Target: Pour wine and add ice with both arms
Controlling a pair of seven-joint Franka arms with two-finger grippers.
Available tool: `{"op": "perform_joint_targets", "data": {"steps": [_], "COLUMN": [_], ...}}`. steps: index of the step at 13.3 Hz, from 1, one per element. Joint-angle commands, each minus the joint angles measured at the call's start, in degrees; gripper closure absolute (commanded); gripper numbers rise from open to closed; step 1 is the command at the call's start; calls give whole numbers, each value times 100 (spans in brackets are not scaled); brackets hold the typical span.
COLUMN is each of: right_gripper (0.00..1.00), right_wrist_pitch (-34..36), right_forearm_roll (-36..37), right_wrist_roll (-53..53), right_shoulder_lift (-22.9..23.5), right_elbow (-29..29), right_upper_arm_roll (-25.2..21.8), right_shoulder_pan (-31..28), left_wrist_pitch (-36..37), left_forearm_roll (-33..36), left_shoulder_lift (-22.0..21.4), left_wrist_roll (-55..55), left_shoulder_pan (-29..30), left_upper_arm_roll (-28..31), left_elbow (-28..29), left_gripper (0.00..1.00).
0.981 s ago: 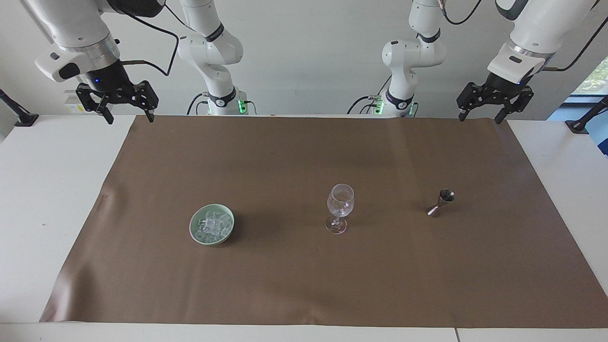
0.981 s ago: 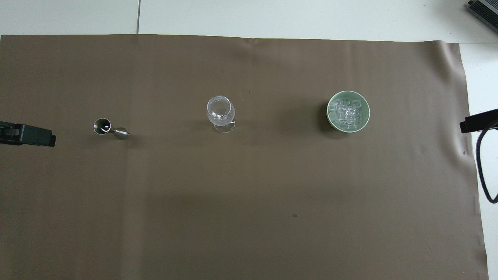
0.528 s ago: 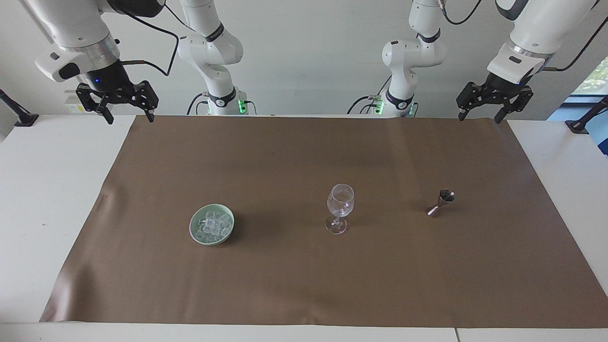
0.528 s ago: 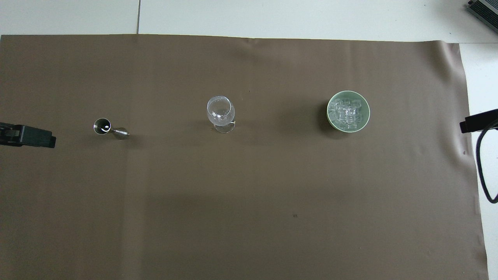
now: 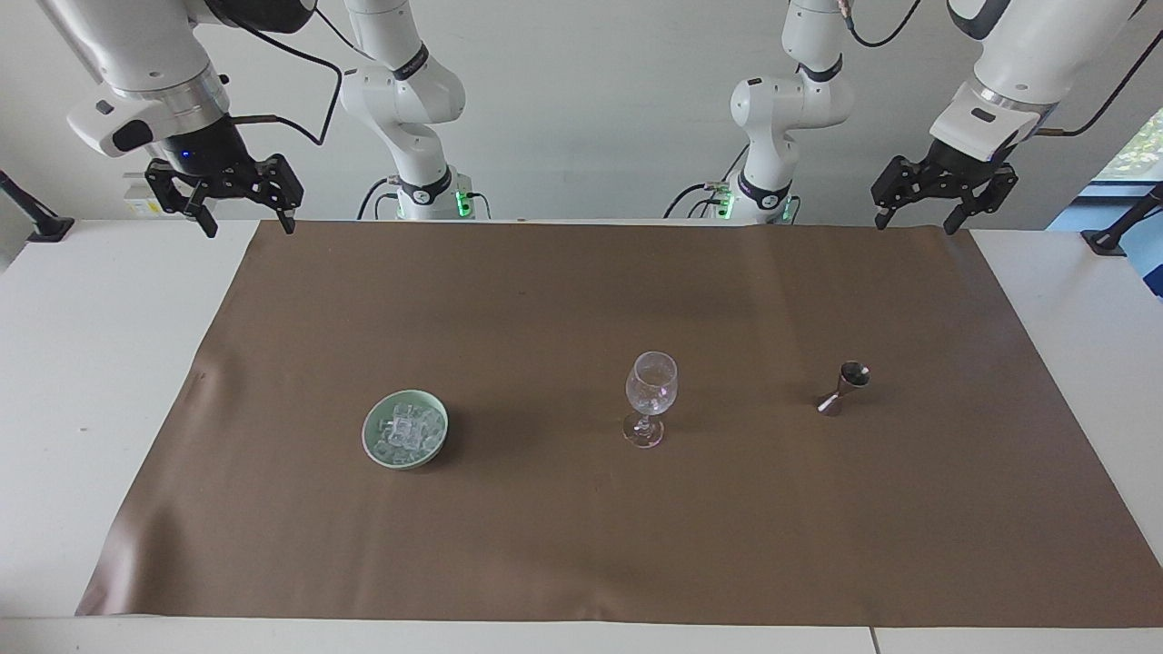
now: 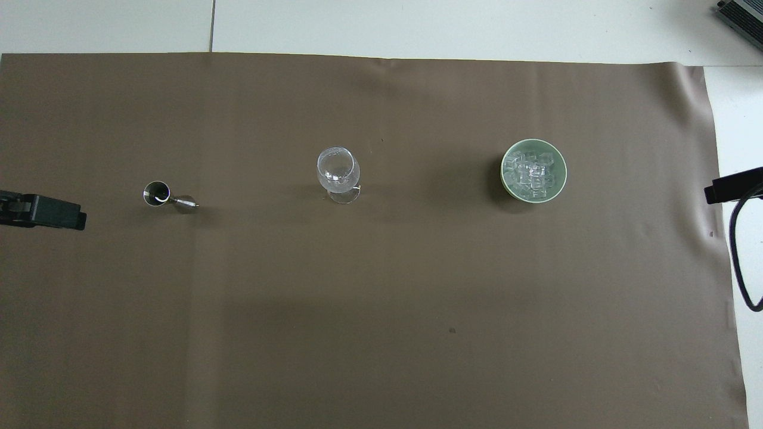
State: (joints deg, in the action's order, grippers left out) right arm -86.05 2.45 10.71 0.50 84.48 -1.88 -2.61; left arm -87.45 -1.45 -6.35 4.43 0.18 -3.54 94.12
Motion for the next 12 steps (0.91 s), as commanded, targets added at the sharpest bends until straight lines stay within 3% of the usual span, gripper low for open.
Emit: {"op": "perform_joint_targets", "data": {"steps": [1,6,9,12], "right_gripper": [0,0,0,0], "right_wrist_pitch": [-26,-35,-35,-35], "right_forearm_roll": [18,18,18,18], "right_wrist_roll": [28,28,28,28], "right_shoulder_lift": [-94,-94,-94,-94], "right_elbow": [104,104,104,104], "right_upper_arm_roll": [12,12,12,12], "right_shoulder_pan": [-2,-2,-2,-2], "left_wrist_pitch": [62,193,754,967], "left_forearm_roll": [-188,-215,-793,-1181], "left_shoulder_lift": [-77,54,475,924], "left_wrist_roll": [5,-450,-1950,-2639], "left_shoulder_pan": [16,52,341,684], "left_upper_arm_roll": [143,161,204,213], "left_elbow": [18,45,-192,-306], "left_gripper": [0,0,0,0]}}
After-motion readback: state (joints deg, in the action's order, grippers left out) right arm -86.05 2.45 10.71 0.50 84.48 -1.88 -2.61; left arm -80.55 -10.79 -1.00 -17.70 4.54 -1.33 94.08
